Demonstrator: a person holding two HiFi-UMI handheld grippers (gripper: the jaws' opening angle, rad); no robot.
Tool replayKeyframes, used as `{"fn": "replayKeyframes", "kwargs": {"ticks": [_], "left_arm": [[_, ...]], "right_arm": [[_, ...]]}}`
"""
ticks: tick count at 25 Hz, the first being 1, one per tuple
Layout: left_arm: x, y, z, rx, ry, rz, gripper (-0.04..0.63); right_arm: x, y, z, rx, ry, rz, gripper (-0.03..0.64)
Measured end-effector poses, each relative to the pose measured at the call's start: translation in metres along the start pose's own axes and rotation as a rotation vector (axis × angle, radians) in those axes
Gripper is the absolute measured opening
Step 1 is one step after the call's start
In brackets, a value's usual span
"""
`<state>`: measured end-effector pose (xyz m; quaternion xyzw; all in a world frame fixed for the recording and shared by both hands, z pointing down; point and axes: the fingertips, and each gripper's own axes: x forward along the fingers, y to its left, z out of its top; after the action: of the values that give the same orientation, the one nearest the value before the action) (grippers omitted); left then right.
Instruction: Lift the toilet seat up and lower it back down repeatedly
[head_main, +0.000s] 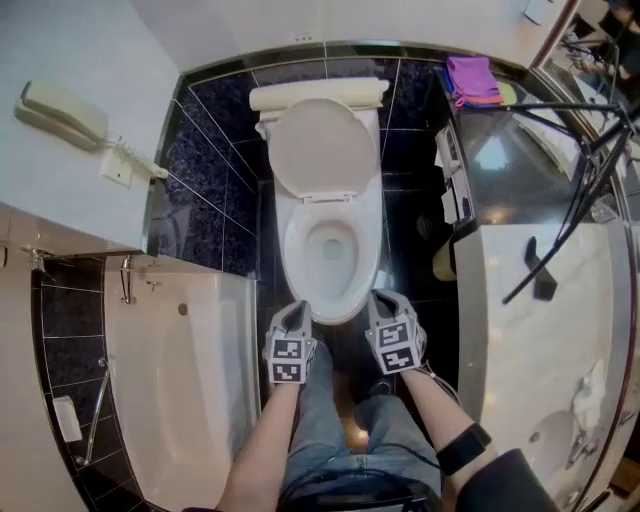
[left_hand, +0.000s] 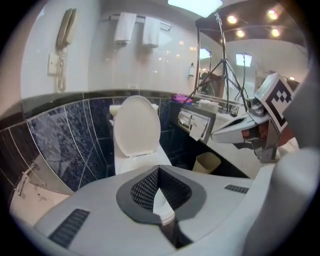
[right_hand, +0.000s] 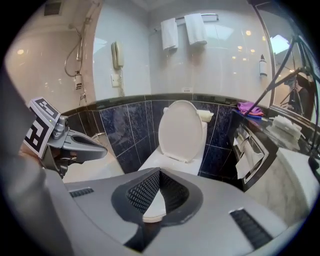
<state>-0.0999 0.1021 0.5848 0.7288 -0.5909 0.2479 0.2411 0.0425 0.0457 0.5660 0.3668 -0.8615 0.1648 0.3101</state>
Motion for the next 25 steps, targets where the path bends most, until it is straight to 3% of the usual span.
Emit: {"fn": "replayKeyframes", "kwargs": {"ticks": [4,10,17,25], "left_arm": [[-0.052,0.002,0.072,0.002,-0.07,0.016,-0.009],[-0.124,-0.007,0.148,0.032,-0.157,0.016,-0.009],[-0.173,-0.01,0.18,0.017,-0.202,0.012,-0.009],[-0.207,-0.003,0.184,0.038,-0.237,0.018,-0.009]], "right_arm": [[-0.05,0.001,0.065,-0.015,-0.078,0.014,0.02],[-0.114,-0.009,0.128,-0.005,-0.148,-0.007,0.02],[-0.165,-0.01,0.141,-0.033,-0.173,-0.017,0.02],[-0.198,-0.028,0.128,-0.018,-0.175,-0.034,0.02]]}}
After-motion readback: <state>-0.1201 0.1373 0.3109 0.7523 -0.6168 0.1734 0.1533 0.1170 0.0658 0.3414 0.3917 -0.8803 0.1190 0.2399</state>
